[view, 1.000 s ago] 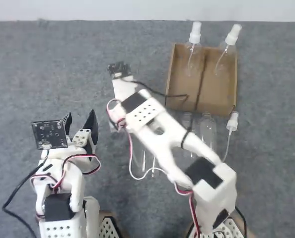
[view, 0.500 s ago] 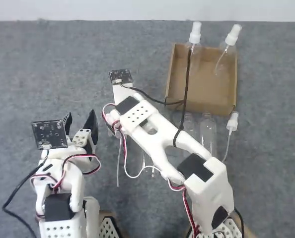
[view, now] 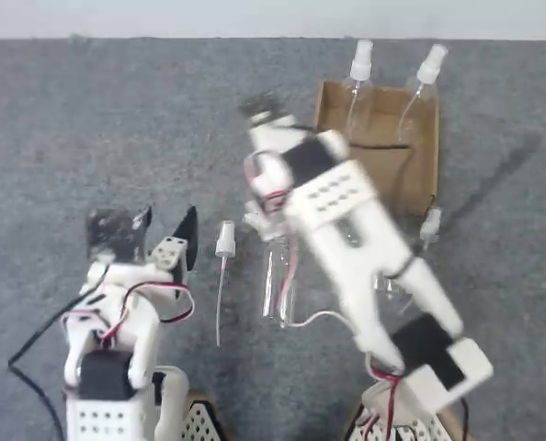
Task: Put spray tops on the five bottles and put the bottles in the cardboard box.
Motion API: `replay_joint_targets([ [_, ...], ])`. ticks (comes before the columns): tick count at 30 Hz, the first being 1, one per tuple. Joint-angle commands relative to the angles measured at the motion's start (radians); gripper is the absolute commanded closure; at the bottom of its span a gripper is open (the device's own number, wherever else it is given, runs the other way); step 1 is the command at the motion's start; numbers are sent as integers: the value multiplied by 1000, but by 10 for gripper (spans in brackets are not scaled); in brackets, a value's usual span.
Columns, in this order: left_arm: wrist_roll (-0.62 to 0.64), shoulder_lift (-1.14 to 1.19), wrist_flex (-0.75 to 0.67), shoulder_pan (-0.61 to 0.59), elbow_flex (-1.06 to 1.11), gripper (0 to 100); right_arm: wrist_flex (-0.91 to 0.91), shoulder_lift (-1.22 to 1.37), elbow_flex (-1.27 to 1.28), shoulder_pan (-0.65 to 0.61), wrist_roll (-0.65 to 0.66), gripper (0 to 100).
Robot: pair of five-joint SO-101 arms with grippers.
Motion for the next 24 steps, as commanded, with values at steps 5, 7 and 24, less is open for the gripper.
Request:
replay_joint_targets([
  [5, -52, 540, 2, 81, -248, 808, 5, -262, 123, 351, 232, 865],
  [7, -52, 663, 2, 87, -300, 808, -45, -303, 245, 433, 311, 853],
  [24, -14, 1238, -106, 97, -507, 768, -601, -383, 856, 774, 413, 786],
])
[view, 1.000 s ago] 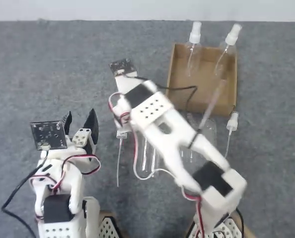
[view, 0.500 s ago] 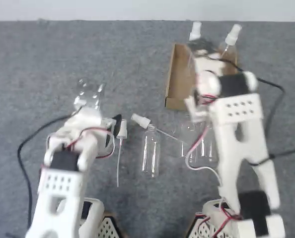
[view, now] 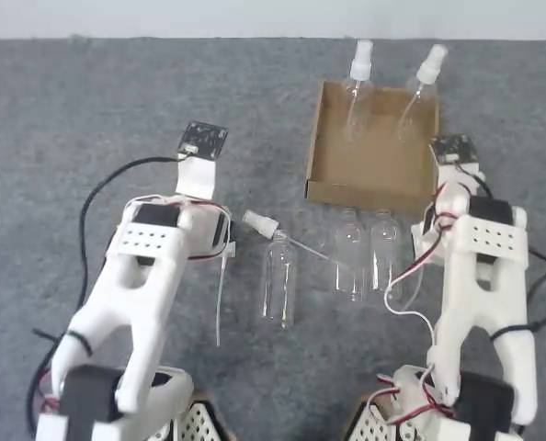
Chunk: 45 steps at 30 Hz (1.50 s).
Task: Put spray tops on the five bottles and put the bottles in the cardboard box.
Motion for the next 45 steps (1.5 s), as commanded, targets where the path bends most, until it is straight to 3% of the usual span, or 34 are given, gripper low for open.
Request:
replay_joint_targets([
  [1, 28, 11, -28, 6, -58, 768, -88, -59, 41, 31, 15, 786],
  [6, 31, 78, -94, 3, -54, 769, -147, -59, 94, 85, 17, 786],
  [17, 31, 241, -97, 5, -134, 840, -145, -59, 109, 163, 68, 786],
  [26, 32, 311, -104, 11, -153, 844, -143, -59, 110, 179, 68, 786],
  [37, 26, 302, -60, 37, -166, 982, -142, -68, 110, 179, 60, 786],
  [41, 25, 199, -8, 34, -157, 988, -122, -70, 107, 170, 52, 786],
  [45, 25, 46, 32, 34, -124, 988, -101, -62, 110, 108, -48, 785],
])
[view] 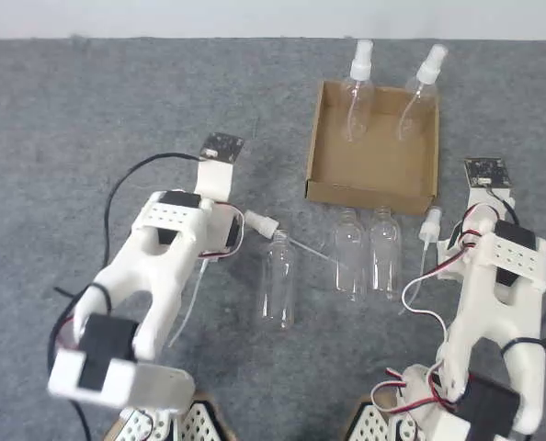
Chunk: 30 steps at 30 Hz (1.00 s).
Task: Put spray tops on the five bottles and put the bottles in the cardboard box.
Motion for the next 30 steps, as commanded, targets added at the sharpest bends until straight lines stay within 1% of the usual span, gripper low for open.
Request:
replay_joint_targets([
  [1, -2, -193, 28, -5, -5, 988, 10, -58, 3, -61, -72, 785],
  [7, -2, -342, 31, -5, 71, 988, -12, -58, 32, -157, -91, 785],
  [11, -2, -382, 26, -3, 105, 987, -113, -58, 92, -166, -144, 785],
  [16, 0, -384, 26, -3, 114, 987, -263, -58, 219, -145, -141, 789],
  [19, 2, -388, 26, -3, 114, 987, -292, -58, 244, -102, -120, 789],
  [23, 3, -382, 26, -3, 114, 987, -297, -59, 241, -8, -38, 789],
  [25, 5, -382, 21, -3, 113, 987, -297, -73, 233, 31, -25, 789],
  [27, 5, -384, 3, -3, 114, 987, -283, -87, 195, 45, -25, 789],
  [30, 5, -387, 3, -3, 114, 987, -199, -117, 112, 44, -20, 787],
])
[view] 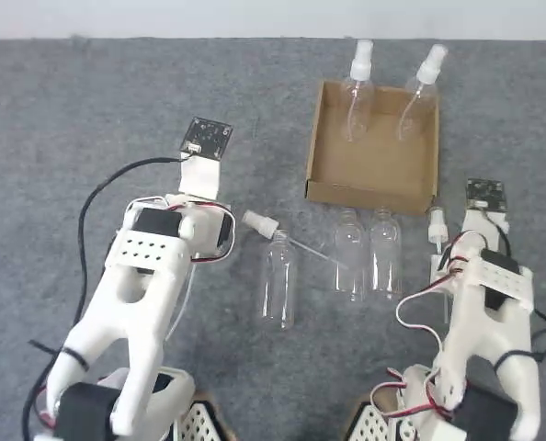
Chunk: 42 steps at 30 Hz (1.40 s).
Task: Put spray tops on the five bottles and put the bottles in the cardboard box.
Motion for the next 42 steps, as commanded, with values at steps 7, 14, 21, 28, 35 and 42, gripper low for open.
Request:
replay_joint_targets([
  [7, 8, -66, -26, -5, 21, 987, 320, -124, -319, -77, 15, 786],
  [14, 2, -66, -84, -5, 82, 987, 380, -122, -388, -380, -112, 786],
  [21, 2, -66, -86, -5, 99, 987, 371, -116, -390, -550, -146, 788],
  [28, 2, -66, -86, -5, 99, 987, 308, 58, -396, -539, -147, 788],
  [35, 2, -66, -86, -5, 101, 987, 286, 134, -374, -504, -147, 789],
  [42, 2, -66, -86, -5, 101, 987, 202, 243, -319, -446, -140, 790],
])
